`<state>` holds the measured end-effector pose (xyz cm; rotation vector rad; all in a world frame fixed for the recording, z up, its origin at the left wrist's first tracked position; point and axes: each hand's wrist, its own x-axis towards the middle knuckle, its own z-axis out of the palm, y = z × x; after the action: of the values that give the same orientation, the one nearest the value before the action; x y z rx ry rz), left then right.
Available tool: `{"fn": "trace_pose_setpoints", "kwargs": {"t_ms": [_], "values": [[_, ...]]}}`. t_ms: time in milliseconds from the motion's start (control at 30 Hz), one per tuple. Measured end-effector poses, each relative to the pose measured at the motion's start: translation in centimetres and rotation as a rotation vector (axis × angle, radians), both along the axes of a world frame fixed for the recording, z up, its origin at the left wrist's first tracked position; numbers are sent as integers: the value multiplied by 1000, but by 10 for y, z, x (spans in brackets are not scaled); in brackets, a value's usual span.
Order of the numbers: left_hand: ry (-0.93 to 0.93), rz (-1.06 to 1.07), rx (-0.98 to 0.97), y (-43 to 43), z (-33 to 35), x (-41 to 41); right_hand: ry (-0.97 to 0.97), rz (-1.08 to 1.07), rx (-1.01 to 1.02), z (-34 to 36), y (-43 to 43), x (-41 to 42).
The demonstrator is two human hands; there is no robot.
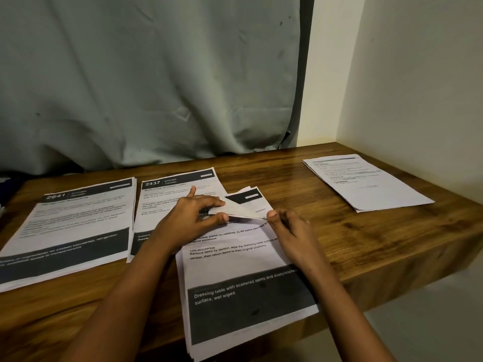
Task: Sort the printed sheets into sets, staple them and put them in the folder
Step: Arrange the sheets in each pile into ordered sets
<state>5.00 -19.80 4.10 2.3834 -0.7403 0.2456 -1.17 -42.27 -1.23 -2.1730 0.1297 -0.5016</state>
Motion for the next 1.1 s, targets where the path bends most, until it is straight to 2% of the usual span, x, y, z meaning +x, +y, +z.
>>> {"fn": "trace_pose_setpoints", "kwargs": {"t_ms": [567,1100], "values": [[42,22,-3,0,0,1,-98,7,103,13,0,-11],[34,0,-4,-2,-8,8,-70,20,168,10,-3,-5]]}}
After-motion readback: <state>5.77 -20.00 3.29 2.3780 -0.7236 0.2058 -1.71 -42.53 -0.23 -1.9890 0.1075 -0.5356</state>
